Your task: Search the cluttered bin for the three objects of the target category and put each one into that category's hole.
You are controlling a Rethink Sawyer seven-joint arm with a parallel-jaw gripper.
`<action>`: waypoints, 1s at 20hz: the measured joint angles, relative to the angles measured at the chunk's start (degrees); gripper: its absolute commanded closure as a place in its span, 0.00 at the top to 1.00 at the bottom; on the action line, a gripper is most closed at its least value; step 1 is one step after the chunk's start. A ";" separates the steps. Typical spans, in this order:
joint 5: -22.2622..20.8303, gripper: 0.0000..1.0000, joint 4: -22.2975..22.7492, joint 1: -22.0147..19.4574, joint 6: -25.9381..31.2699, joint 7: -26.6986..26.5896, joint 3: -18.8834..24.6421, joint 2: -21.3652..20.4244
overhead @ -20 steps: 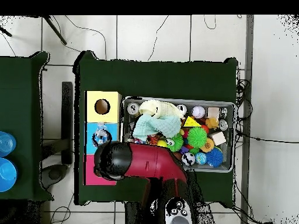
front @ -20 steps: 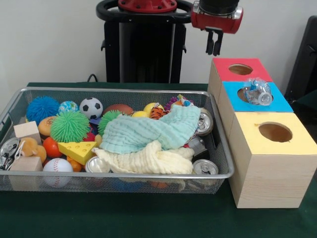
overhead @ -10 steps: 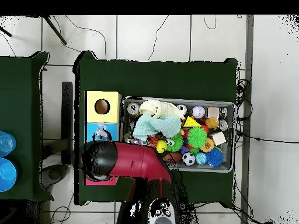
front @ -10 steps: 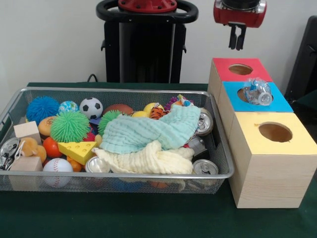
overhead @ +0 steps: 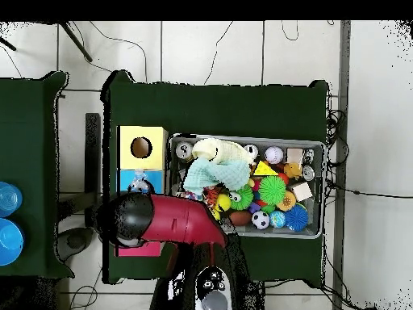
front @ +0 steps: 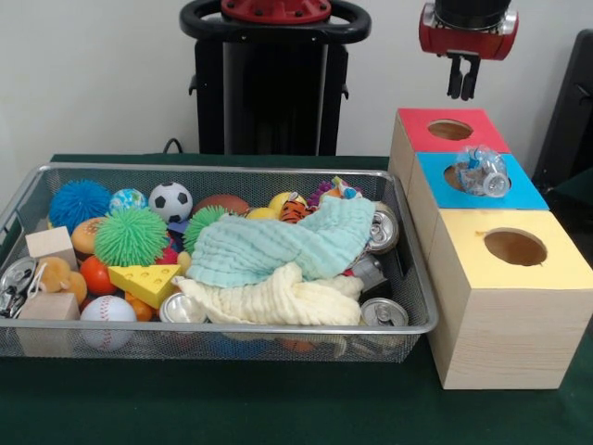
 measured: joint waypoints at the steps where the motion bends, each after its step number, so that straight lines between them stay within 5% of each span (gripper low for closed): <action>1: 0.34 0.00 -0.13 0.01 0.00 0.00 -0.02 0.16; 20: 2.09 0.00 -7.63 0.67 7.25 0.51 -1.39 0.61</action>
